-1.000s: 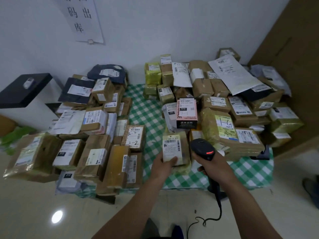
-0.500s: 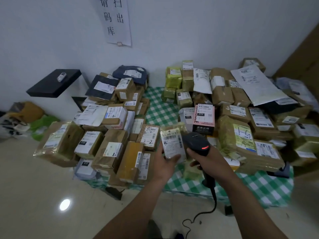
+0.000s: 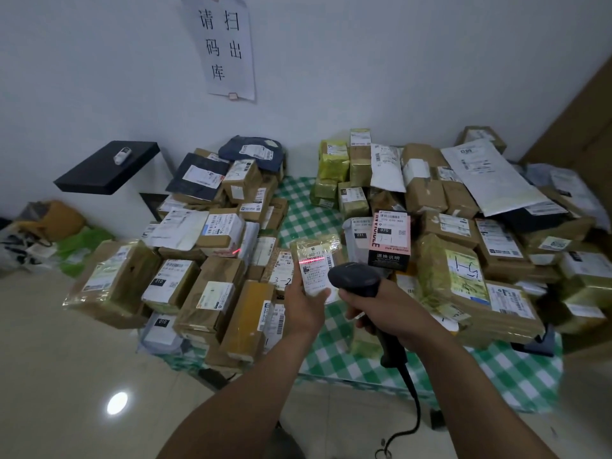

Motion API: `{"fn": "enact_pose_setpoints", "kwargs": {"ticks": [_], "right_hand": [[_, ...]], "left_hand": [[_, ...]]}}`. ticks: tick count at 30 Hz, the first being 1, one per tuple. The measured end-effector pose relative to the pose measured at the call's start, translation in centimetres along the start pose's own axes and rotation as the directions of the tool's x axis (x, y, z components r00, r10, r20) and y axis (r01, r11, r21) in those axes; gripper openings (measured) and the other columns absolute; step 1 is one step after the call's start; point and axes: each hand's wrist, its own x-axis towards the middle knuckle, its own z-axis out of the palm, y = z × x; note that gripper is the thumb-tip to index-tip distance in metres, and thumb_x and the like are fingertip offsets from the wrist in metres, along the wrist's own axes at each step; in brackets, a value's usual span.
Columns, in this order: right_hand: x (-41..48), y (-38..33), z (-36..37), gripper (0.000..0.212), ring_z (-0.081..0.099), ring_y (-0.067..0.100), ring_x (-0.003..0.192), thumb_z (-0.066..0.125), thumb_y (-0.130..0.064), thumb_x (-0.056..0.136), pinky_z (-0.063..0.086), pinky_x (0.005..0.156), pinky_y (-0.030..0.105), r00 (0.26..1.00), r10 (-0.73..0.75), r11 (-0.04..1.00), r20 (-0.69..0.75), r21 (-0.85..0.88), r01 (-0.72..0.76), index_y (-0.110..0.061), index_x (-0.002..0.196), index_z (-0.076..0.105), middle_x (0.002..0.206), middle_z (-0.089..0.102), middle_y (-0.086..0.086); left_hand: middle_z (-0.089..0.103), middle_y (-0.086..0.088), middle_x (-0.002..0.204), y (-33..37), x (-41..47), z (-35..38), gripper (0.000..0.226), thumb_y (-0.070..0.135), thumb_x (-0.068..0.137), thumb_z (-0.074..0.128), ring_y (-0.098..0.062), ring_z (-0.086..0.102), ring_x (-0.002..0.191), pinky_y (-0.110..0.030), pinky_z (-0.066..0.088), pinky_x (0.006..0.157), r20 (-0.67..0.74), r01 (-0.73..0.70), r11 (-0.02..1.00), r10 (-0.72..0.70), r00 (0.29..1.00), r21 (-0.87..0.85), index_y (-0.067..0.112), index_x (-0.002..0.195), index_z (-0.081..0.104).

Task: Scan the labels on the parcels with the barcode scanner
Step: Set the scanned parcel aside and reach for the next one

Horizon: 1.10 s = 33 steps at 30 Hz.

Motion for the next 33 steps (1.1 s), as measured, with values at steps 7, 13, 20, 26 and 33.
{"fn": "enact_pose_setpoints", "kwargs": {"ticks": [7, 13, 20, 26, 33], "right_hand": [[1.0, -0.2, -0.1, 0.012, 0.064, 0.014, 0.059, 0.072, -0.03, 0.096, 0.048, 0.058, 0.031, 1.0, -0.015, 1.0, 0.025, -0.015, 0.015, -0.036, 0.105, 0.068, 0.077, 0.074, 0.007], [3.3, -0.4, -0.3, 0.022, 0.069, 0.015, 0.065, 0.073, -0.035, 0.095, 0.049, 0.062, 0.032, 0.999, 0.015, 0.998, 0.03, -0.055, -0.014, -0.034, 0.116, 0.067, 0.088, 0.079, 0.002], [8.2, -2.7, 0.1, 0.015, 0.066, 0.006, 0.06, 0.071, -0.035, 0.096, 0.05, 0.054, 0.02, 0.999, 0.035, 0.986, 0.037, -0.167, -0.028, -0.034, 0.11, 0.066, 0.09, 0.078, 0.0], [13.2, -5.1, 0.3, 0.009, 0.07, 0.008, 0.069, 0.071, -0.036, 0.096, 0.055, 0.063, 0.022, 0.998, 0.036, 0.969, 0.055, -0.246, -0.021, -0.04, 0.096, 0.063, 0.091, 0.078, -0.003], [18.5, -6.9, -0.7, 0.009, 0.068, 0.011, 0.066, 0.071, -0.037, 0.096, 0.054, 0.064, 0.027, 0.999, 0.051, 0.969, -0.009, -0.24, -0.051, -0.039, 0.099, 0.064, 0.09, 0.079, -0.003]], "left_hand": [[0.069, 0.015, 0.127, -1.0, 1.1, -0.2, 0.074, 0.005, 0.086, 0.08, -0.006, 0.064, 0.119, -0.039, 0.057, 0.097, -0.002, -0.007, 0.998, 0.008, 1.0, 0.066, 0.028, 0.149, 0.049], [0.07, 0.014, 0.124, 0.1, 3.1, -2.9, 0.062, 0.007, 0.083, 0.082, -0.006, 0.065, 0.116, -0.036, 0.057, 0.098, -0.039, 0.021, 0.995, -0.017, 0.999, 0.101, 0.037, 0.132, 0.057], [0.069, 0.009, 0.127, 2.5, 11.3, -8.9, 0.052, 0.017, 0.088, 0.08, -0.014, 0.063, 0.119, -0.036, 0.05, 0.103, -0.039, 0.18, 0.936, -0.176, 0.984, 0.302, 0.027, 0.135, 0.06], [0.066, 0.002, 0.137, 0.9, 16.3, -9.9, 0.055, 0.021, 0.09, 0.077, -0.021, 0.06, 0.129, -0.05, 0.048, 0.109, 0.087, 0.254, 0.885, -0.31, 0.947, 0.39, 0.028, 0.14, 0.056], [0.064, 0.003, 0.138, 1.1, 21.8, -6.8, 0.055, 0.016, 0.094, 0.072, -0.018, 0.06, 0.126, -0.046, 0.049, 0.108, 0.093, 0.22, 0.951, -0.244, 0.965, 0.22, 0.026, 0.144, 0.052]]}}
